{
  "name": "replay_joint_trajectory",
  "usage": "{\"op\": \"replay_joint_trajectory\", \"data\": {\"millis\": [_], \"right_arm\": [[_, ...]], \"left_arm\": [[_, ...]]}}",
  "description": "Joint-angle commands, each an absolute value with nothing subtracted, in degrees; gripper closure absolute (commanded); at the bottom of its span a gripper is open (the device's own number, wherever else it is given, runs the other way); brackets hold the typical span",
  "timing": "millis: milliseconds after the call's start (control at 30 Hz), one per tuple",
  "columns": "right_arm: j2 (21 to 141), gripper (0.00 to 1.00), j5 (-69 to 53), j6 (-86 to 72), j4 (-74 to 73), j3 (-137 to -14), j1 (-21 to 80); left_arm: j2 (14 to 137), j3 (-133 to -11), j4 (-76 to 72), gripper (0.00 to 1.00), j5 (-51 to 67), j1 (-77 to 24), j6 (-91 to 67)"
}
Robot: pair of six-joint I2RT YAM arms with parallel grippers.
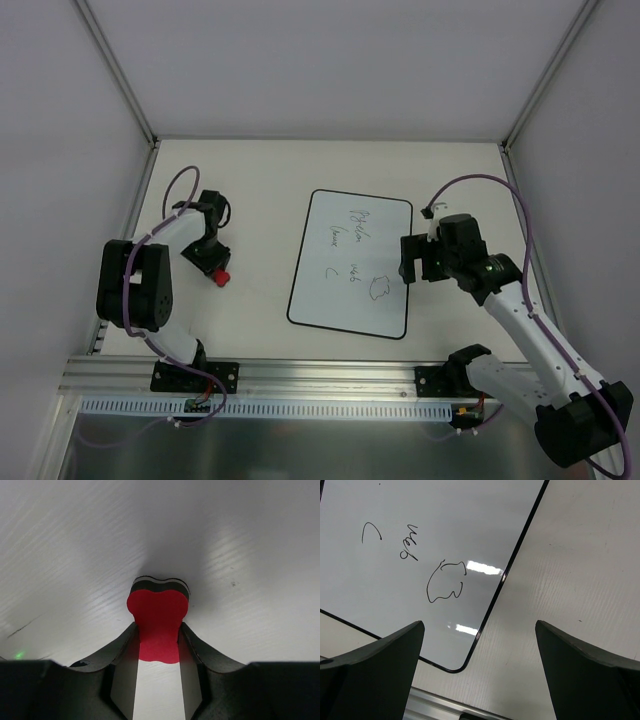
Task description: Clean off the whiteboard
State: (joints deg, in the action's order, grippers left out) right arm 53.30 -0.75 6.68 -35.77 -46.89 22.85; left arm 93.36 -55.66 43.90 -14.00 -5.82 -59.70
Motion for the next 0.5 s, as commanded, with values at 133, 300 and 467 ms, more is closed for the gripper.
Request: {"op": "replay_joint_trajectory", "data": {"millis": [133, 300, 467], "right_arm": [[54.40, 0.01, 2.72, 2.56, -33.93, -44.56, 22.94], [55.02, 0.01, 2.55, -2.37, -32.43, -42.02, 22.50], [56.07, 0.01, 1.58, -4.22, -31.64, -41.13, 22.50]], "left_arm": [[96.92, -73.60, 44.91, 0.80, -18.19, -19.75, -43.20], [105.28, -86.90, 44.83, 0.86, -19.34, -30.75, -29.81], [114.86, -99.30, 44.91, 1.00, -11.71, -35.33, -19.26]]}}
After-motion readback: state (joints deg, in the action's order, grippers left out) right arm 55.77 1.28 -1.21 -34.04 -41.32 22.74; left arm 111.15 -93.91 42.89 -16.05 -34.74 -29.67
